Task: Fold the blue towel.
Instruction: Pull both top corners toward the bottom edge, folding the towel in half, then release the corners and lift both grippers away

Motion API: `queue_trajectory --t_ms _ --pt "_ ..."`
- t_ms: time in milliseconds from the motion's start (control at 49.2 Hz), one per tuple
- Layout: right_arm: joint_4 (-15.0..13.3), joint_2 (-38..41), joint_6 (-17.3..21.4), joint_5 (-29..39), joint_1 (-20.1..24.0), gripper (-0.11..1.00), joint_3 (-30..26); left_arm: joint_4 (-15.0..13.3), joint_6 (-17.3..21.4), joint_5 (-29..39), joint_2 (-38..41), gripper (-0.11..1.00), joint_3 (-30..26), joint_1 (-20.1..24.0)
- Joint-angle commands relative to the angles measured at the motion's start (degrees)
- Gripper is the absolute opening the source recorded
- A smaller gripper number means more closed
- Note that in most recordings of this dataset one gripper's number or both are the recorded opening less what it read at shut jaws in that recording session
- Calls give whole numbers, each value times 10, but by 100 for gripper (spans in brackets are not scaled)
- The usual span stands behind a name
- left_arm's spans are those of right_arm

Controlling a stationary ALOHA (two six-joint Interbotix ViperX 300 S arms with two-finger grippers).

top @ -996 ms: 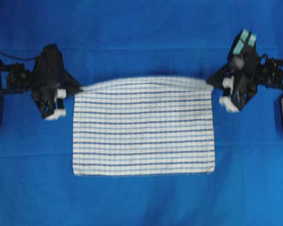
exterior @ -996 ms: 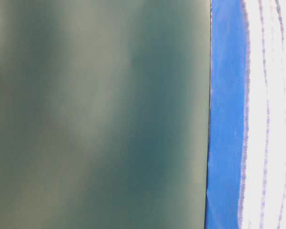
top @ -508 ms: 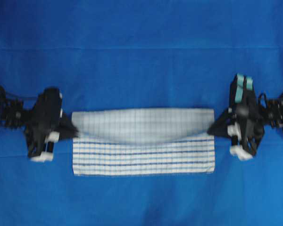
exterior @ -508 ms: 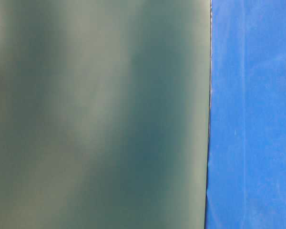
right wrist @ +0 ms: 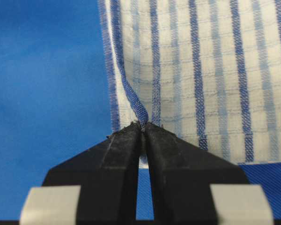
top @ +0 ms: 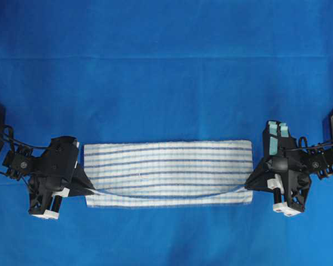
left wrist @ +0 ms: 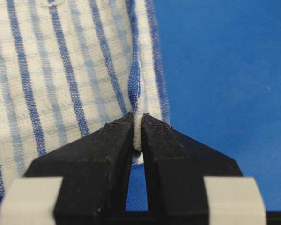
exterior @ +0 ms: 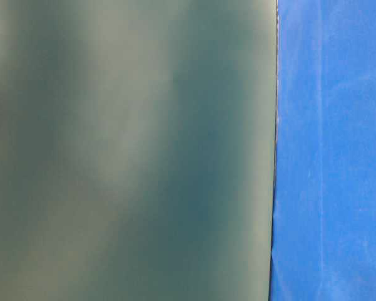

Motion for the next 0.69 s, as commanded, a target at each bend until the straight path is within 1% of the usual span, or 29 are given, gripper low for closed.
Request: queue_trajectory --t_ms 0,264,386,427,508,610,630,670 --pt "2 2 0 5 7 6 -15 1 -1 -2 -4 3 -11 -4" --pt "1 9 2 17 7 6 -23 0 -1 3 -4 4 -11 0" --pt "2 15 11 20 8 6 -30 -1 -2 3 -4 4 -12 0" --pt "2 17 15 21 9 6 -33 -1 -3 3 -4 6 -12 0" --pt "2 22 23 22 13 6 -38 -1 -4 4 -4 18 -12 0" --pt "2 29 29 25 20 7 -47 -1 -4 12 -4 40 -12 0" --pt "2 30 30 27 21 10 -49 -1 -4 14 -5 44 -12 0" --pt "2 31 31 34 25 20 -53 0 -4 18 -7 53 -13 0"
